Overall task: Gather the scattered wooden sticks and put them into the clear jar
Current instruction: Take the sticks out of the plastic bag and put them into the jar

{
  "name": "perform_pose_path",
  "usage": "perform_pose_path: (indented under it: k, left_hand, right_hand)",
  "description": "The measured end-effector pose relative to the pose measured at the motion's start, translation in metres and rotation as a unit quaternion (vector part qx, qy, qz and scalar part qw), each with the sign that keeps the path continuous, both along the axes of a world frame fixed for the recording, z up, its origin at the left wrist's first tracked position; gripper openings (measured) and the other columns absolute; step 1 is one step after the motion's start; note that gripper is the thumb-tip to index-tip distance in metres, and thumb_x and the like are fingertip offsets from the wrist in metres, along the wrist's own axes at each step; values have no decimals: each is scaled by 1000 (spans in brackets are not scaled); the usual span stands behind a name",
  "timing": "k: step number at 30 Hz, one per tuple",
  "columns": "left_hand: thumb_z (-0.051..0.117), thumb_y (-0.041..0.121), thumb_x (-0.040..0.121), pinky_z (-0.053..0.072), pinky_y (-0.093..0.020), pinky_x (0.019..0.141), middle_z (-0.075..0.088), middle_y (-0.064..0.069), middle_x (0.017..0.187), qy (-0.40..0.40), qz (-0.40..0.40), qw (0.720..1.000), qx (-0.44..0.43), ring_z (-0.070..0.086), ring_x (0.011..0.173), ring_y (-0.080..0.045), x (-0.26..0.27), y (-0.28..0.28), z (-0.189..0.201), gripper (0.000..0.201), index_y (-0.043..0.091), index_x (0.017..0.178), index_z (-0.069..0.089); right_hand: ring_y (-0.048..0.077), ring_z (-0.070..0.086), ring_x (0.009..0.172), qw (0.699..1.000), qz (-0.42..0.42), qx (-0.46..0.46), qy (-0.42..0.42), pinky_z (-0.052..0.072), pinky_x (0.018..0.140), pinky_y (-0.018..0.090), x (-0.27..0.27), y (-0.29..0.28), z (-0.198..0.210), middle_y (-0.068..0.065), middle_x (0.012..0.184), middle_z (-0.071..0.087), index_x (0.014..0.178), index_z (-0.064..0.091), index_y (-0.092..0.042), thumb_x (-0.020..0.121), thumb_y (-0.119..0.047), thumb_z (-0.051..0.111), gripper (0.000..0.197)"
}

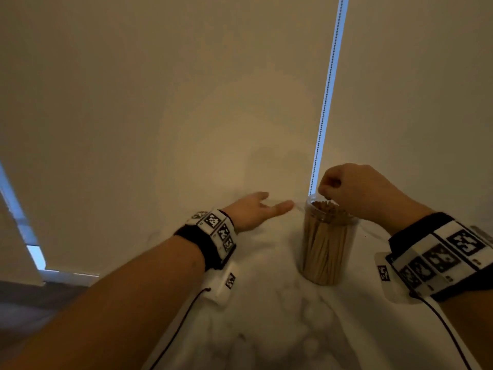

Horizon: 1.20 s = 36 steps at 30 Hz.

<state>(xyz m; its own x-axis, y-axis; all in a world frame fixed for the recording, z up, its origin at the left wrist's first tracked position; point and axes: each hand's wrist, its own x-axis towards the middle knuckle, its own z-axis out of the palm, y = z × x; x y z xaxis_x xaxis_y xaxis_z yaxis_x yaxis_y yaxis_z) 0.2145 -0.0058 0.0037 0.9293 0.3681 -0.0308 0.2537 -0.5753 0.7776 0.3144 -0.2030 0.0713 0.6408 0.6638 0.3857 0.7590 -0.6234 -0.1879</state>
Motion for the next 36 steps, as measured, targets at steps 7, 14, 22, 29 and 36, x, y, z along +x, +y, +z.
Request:
perform_pose_path:
  k: [7,14,22,29,36]
  left_hand:
    - [76,51,82,47,-29,89,68,-13,125,252,135,927,242,63,114,-28,-43,117,-25,63,2,122,68]
    - [79,35,81,56,-34,87,69,-12,119,317,106,888,315,66,103,-26,-56,115,-41,45,6,115,67]
    - [59,42,96,51,-25,74,69,1,104,172,31,939,297,63,86,-13,-71,74,0,21,24,102,66]
    - [65,26,95,55,-27,79,78,3,91,-51,-72,989,122,73,81,-14,-103,28,75,16,31,109,71]
    - [69,31,91,58,-35,81,70,-5,99,-361,-5,859,-363,67,89,-17,-67,8,70,33,11,117,67]
  right_hand:
    - [11,63,77,993,69,80,46,46,69,27,-58,12,-18,-7,77,71,84,69,-24,91,-39,61,19]
    - [8,64,76,979,137,-23,150,50,70,26,-81,42,-59,-7,83,71,87,70,-24,88,-43,64,19]
    - [9,60,101,970,140,56,189,50,86,25,-73,43,-69,-9,122,60,127,55,-32,91,-32,67,38]
    - [9,51,116,976,142,142,88,39,91,18,-70,33,-45,-13,128,57,146,40,-45,96,-25,61,58]
    - [10,72,69,900,144,343,229,61,75,40,-79,25,-23,-4,84,73,103,64,-23,94,-24,67,10]
